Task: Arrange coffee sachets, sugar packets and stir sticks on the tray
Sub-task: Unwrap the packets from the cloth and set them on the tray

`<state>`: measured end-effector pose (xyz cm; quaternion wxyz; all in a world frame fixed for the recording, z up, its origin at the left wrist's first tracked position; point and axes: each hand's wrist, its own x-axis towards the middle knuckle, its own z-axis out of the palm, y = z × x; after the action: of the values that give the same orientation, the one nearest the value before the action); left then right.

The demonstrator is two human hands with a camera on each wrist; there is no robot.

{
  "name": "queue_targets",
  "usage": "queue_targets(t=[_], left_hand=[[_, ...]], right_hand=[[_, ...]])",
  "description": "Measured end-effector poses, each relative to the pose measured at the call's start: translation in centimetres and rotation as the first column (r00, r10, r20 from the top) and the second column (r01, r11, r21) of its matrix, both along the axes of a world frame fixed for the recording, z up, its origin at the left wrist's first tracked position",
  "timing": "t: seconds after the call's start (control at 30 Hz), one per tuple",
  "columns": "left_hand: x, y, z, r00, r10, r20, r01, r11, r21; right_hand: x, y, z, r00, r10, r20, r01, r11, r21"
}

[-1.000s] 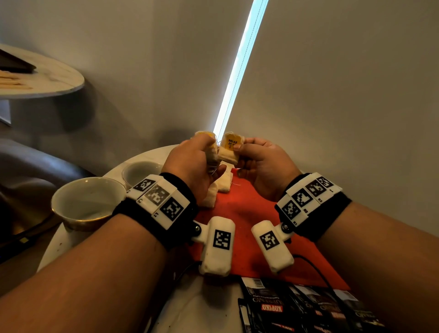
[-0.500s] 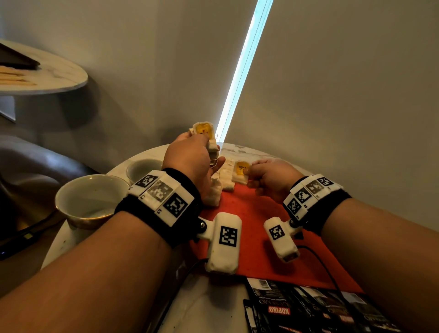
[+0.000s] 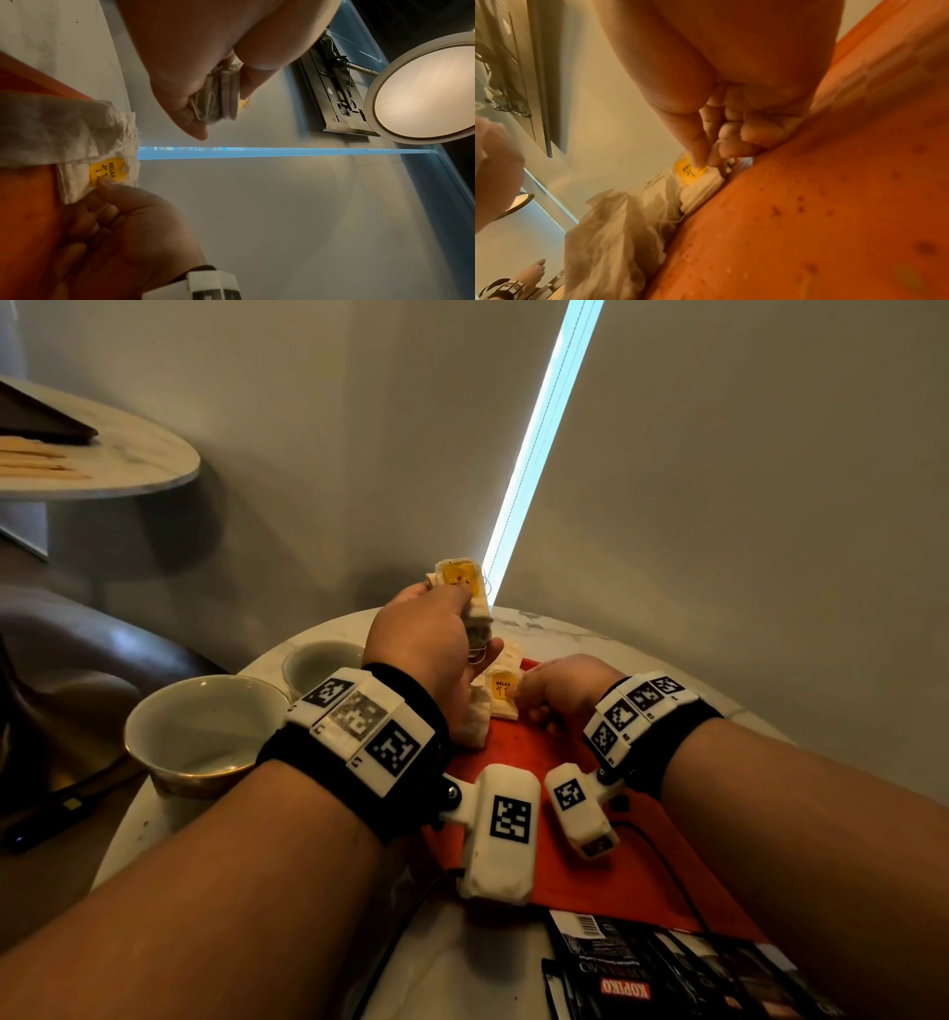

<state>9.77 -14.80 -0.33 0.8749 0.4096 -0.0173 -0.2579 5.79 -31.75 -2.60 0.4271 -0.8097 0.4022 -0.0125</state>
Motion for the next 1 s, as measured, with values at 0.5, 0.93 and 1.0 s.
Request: queue_targets(t=[0.5, 0.93, 1.0], left_hand=[[0.3, 0.0, -0.4, 0.999, -0.027, 0.021, 0.027, 0.999, 0.017], [-0.3, -0.4, -0.6, 0.985, -0.164, 0.055, 0.166, 0.986, -0.026], [-0.5, -0.3, -0.6, 0.980, -0.179, 0.083, 0.181, 0.983, -0.023]], right_hand=[[0.5, -0.4, -0.5, 0.999, -0.033, -0.003, 0.033, 0.996, 0.078], [-0.9, -0.9, 0.0, 0.942, -0.099, 0.322, 0.055, 0.988, 0.142], [-1.6, -0.4, 1.3, 0.915, -0.064, 0.399, 0.039, 0.997, 0.070]])
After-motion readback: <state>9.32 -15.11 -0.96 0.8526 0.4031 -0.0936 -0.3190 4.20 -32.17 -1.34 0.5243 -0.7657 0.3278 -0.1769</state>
